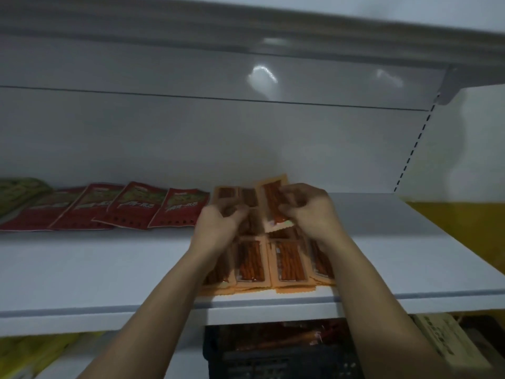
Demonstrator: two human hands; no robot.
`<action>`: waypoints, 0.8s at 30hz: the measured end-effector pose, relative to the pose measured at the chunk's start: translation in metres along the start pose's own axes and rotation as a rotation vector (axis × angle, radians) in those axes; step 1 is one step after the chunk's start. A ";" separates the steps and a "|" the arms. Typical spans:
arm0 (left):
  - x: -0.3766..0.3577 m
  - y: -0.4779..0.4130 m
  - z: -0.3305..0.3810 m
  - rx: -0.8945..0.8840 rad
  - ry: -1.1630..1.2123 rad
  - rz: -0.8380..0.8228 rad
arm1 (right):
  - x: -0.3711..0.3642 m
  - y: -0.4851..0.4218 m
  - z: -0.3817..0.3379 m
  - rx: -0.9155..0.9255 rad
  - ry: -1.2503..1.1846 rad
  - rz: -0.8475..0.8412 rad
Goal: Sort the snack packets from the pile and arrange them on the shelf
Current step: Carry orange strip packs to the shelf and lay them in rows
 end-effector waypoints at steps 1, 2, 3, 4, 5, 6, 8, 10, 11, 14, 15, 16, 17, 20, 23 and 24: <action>0.010 -0.007 0.000 -0.025 -0.064 0.009 | 0.006 -0.008 0.005 -0.026 0.041 0.039; 0.018 -0.013 -0.002 -0.052 -0.141 0.002 | 0.010 -0.017 0.010 -0.058 0.078 0.049; 0.023 -0.020 -0.005 -0.090 -0.260 -0.010 | 0.010 -0.025 0.017 -0.095 0.103 0.032; 0.027 -0.026 -0.008 -0.132 -0.419 -0.032 | 0.007 -0.034 0.021 -0.127 0.126 -0.008; 0.028 -0.032 -0.013 -0.171 -0.576 -0.060 | -0.001 -0.040 0.024 -0.155 0.153 -0.061; 0.028 -0.037 -0.020 -0.192 -0.690 -0.094 | -0.011 -0.046 0.026 -0.171 0.189 -0.109; 0.028 -0.045 -0.031 -0.182 -0.786 -0.166 | -0.027 -0.059 0.024 -0.169 0.222 -0.149; 0.028 -0.051 -0.037 -0.193 -0.832 -0.204 | -0.041 -0.072 0.023 -0.181 0.193 -0.152; 0.028 -0.053 -0.038 -0.220 -0.848 -0.219 | -0.048 -0.079 0.023 -0.196 0.193 -0.153; 0.024 -0.055 -0.041 -0.279 -0.860 -0.290 | -0.067 -0.099 0.030 -0.232 0.251 -0.131; 0.022 -0.056 -0.043 -0.288 -0.855 -0.314 | -0.072 -0.106 0.032 -0.224 0.279 -0.116; 0.020 -0.055 -0.045 -0.290 -0.863 -0.332 | -0.077 -0.111 0.033 -0.222 0.303 -0.104; 0.018 -0.055 -0.046 -0.300 -0.875 -0.341 | -0.081 -0.115 0.036 -0.228 0.324 -0.101; 0.017 -0.052 -0.049 -0.317 -0.891 -0.344 | -0.095 -0.120 0.041 -0.236 0.443 -0.168; 0.018 -0.049 -0.048 -0.345 -0.860 -0.344 | -0.101 -0.121 0.047 -0.222 0.551 -0.190; 0.018 -0.048 -0.047 -0.359 -0.851 -0.343 | -0.102 -0.120 0.049 -0.219 0.582 -0.197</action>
Point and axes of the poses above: each hand's wrist, its own y-axis away from the middle knuckle, its own x-axis out of the back of the hand, z = x × y, the point moved 9 cm from there along -y, towards the middle knuckle
